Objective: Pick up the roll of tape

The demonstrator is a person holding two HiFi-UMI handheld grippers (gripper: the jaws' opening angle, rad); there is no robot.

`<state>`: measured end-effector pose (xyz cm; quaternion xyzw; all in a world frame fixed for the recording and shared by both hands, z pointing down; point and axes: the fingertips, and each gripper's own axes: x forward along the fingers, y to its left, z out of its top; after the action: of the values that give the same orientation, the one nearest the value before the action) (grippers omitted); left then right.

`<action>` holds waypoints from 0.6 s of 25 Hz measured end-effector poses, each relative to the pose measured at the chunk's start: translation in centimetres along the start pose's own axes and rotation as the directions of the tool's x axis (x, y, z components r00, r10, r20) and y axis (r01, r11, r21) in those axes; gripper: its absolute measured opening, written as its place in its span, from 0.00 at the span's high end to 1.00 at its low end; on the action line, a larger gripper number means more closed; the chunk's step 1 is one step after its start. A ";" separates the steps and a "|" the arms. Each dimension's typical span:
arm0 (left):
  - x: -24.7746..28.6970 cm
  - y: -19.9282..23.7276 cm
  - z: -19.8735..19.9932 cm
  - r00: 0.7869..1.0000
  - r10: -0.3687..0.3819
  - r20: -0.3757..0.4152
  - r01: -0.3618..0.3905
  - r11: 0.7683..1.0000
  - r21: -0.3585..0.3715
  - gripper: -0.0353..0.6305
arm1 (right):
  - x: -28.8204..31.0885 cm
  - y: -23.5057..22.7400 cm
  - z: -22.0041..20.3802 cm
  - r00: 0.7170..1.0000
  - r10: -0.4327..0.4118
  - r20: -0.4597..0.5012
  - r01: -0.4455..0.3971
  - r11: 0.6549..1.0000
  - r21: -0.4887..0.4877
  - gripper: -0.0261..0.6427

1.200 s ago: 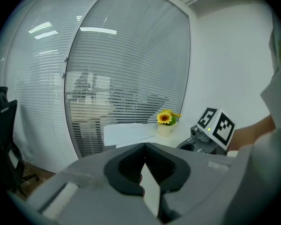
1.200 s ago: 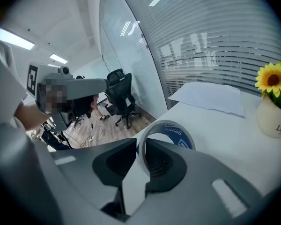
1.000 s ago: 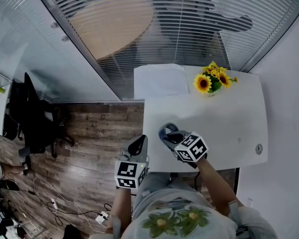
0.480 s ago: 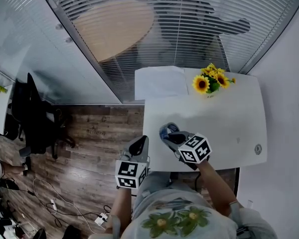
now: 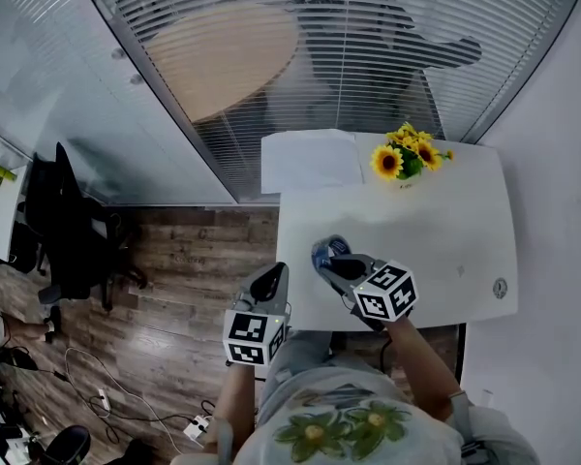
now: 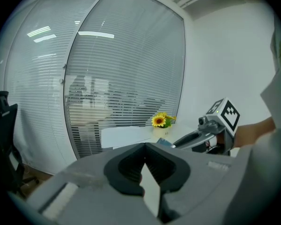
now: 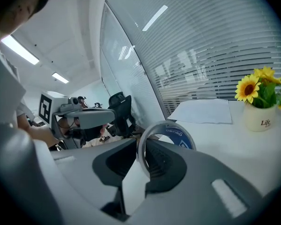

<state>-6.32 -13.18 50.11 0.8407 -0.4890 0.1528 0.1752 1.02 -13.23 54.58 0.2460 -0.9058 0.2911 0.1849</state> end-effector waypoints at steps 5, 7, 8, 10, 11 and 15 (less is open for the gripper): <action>-0.4 -0.3 0.1 1.000 0.001 0.005 -0.001 1.000 0.005 0.94 | -0.8 0.8 1.1 0.999 0.009 0.050 -0.010 1.000 0.018 0.87; -0.5 -0.4 0.1 1.000 0.001 0.007 -0.001 1.000 0.007 0.94 | -1.1 1.0 1.3 0.998 0.008 0.064 -0.009 1.000 0.017 0.87; -0.6 -0.4 0.1 1.000 0.001 0.009 -0.001 1.000 0.007 0.94 | -1.2 1.2 1.5 0.997 0.007 0.071 -0.008 1.000 0.016 0.87; -0.7 -0.5 0.2 1.000 0.001 0.012 -0.001 1.000 0.007 0.94 | -1.4 1.5 1.8 0.996 0.008 0.083 -0.009 1.000 0.014 0.87; -0.8 -0.5 0.3 1.000 0.000 0.014 0.000 1.000 0.008 0.94 | -1.6 1.7 2.0 0.996 0.008 0.090 -0.009 1.000 0.014 0.87; -0.9 -0.6 0.6 1.000 -0.002 0.018 0.002 1.000 0.011 0.94 | -2.2 2.3 2.7 0.993 0.007 0.114 -0.009 1.000 0.015 0.87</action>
<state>-6.18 -12.44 49.11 0.8434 -0.4890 0.1478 0.1664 0.98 -12.52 50.49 0.2599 -0.9137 0.2842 0.1299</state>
